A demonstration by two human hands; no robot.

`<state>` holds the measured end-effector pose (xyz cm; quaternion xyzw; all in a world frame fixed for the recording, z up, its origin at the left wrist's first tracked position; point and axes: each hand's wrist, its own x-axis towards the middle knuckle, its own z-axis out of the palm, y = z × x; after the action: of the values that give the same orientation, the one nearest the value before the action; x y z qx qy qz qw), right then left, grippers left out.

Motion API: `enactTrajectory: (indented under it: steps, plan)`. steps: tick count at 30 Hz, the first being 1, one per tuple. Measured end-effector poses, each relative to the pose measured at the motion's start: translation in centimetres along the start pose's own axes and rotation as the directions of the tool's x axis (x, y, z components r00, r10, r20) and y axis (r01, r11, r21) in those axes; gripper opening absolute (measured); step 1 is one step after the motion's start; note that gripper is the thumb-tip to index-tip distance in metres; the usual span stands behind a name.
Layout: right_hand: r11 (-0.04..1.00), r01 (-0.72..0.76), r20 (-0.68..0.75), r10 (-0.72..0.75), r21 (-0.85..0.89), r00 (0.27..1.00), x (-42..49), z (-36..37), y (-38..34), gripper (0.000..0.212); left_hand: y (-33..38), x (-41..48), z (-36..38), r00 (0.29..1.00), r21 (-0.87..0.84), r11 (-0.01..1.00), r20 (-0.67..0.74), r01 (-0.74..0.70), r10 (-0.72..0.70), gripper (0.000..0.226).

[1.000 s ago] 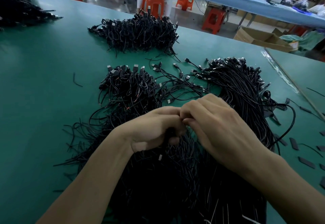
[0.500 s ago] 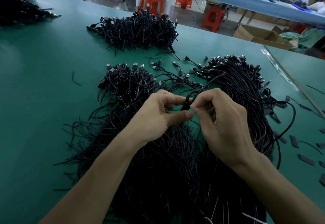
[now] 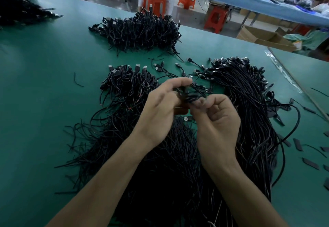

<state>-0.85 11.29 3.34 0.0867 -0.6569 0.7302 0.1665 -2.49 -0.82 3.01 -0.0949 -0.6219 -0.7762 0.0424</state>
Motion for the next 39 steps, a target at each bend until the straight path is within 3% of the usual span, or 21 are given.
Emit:
enactTrajectory:
  steps: [2, 5, 9, 15, 18, 20, 23, 28, 33, 35, 37, 39]
  plan:
    - [0.992, -0.082, 0.112, 0.072, 0.095, 0.991, -0.2, 0.0, -0.2, 0.021, 0.6, 0.0, -0.2, 1.000, -0.144, 0.989, 0.018, -0.013, 0.015, 0.040]
    - [0.958, -0.226, 0.245, 0.180, 0.174, 0.953, 0.0, -0.4, -0.4, 0.019, 0.8, -0.2, -0.2, 0.989, -0.092, 0.987, 0.052, -0.130, 0.135, 0.040]
    - [0.930, -0.325, 0.275, 0.272, 0.171, 0.922, 1.4, -1.6, -0.5, 0.023, 0.9, -0.4, -0.1, 0.977, -0.089, 0.981, 0.115, -0.171, 0.181, 0.058]
    - [0.985, -0.169, 0.257, 0.153, 0.041, 0.954, 2.8, -2.1, -1.0, 0.025, 0.9, -0.7, -0.4, 0.954, 0.024, 0.966, 0.168, -0.256, 0.248, 0.041]
    - [0.995, -0.059, 0.160, 0.072, -0.083, 0.985, 3.1, -2.2, -1.0, 0.034, 0.6, -1.1, -0.1, 0.946, 0.161, 0.938, 0.164, -0.306, 0.280, 0.031]
    - [0.978, 0.020, 0.108, 0.002, -0.205, 0.994, 3.2, -2.3, -1.0, 0.034, 0.0, -1.0, 0.1, 0.939, 0.265, 0.903, 0.158, -0.338, 0.305, 0.013]
    - [0.960, 0.087, 0.044, -0.078, -0.267, 0.996, 3.0, -2.3, -1.1, 0.033, -0.5, -0.8, 0.3, 0.912, 0.435, 0.805, 0.115, -0.402, 0.393, 0.018]
    - [0.980, 0.098, 0.068, -0.087, -0.173, 0.994, 2.1, -1.6, -0.7, 0.035, -1.2, -0.7, 0.3, 0.953, 0.493, 0.835, -0.040, -0.243, 0.301, 0.019]
    - [0.993, 0.093, 0.131, -0.083, -0.075, 0.988, 1.7, -1.3, -0.4, 0.028, -0.8, -0.7, 0.5, 0.949, 0.470, 0.865, -0.151, -0.178, 0.277, 0.010]
    - [0.994, 0.095, 0.155, -0.085, -0.056, 0.984, 1.7, -1.6, -0.6, 0.023, -0.5, -0.7, 0.6, 0.977, 0.354, 0.931, -0.151, -0.087, 0.149, 0.020]
    - [0.994, 0.090, 0.182, -0.079, -0.056, 0.980, 1.9, -1.8, -0.7, 0.021, -0.2, -0.6, 0.5, 0.995, 0.131, 0.991, -0.095, 0.029, -0.016, 0.037]
    - [0.994, 0.083, 0.205, -0.065, -0.078, 0.977, 2.0, -2.0, -0.6, 0.024, 0.0, -0.4, 0.5, 0.991, -0.050, 0.990, -0.033, 0.129, -0.131, 0.044]
